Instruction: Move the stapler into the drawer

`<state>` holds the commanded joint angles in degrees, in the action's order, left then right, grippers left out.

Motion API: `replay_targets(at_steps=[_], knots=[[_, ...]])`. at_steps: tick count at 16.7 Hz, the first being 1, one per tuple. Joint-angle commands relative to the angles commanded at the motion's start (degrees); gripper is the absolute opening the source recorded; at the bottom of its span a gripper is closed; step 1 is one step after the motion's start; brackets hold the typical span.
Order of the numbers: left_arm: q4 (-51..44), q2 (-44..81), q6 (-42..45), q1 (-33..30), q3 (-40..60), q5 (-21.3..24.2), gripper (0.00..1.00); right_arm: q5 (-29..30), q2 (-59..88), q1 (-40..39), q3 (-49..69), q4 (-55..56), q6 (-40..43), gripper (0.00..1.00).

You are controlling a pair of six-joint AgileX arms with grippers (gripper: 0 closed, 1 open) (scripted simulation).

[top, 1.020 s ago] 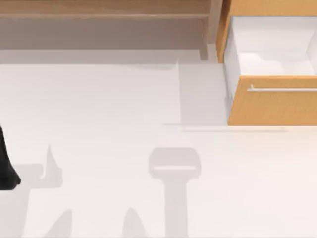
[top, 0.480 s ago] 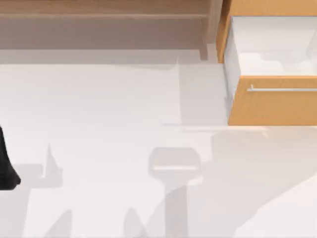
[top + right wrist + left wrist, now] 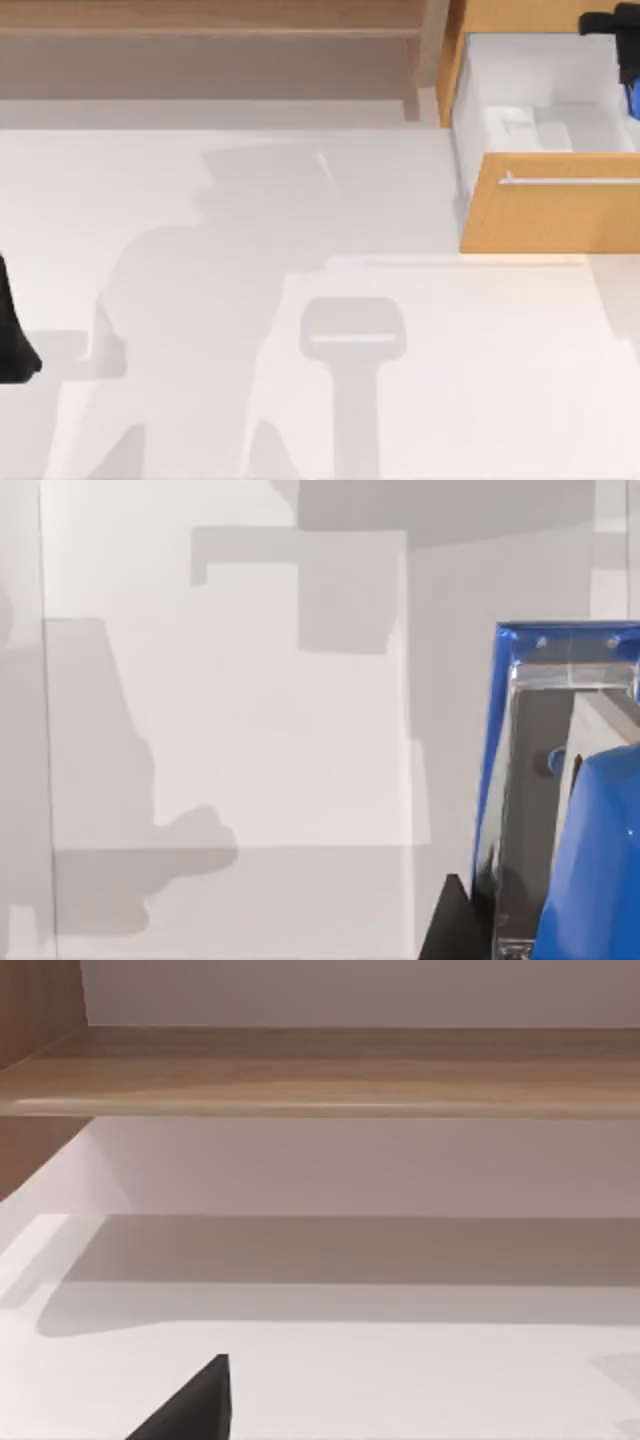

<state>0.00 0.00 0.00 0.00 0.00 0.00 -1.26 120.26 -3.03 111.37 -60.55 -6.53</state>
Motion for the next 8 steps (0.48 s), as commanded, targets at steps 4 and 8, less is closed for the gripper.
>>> replay_targets(at_steps=[4,8], knots=[[0.00,0.00,0.00,0.00,0.00,0.00,1.00,-0.08,12.33,-4.17,7.65,-6.29,-1.41,0.00],[0.00,0.00,0.00,0.00,0.00,0.00,1.00,1.15,18.63,-4.51,11.26,-10.77,-2.53,0.00]])
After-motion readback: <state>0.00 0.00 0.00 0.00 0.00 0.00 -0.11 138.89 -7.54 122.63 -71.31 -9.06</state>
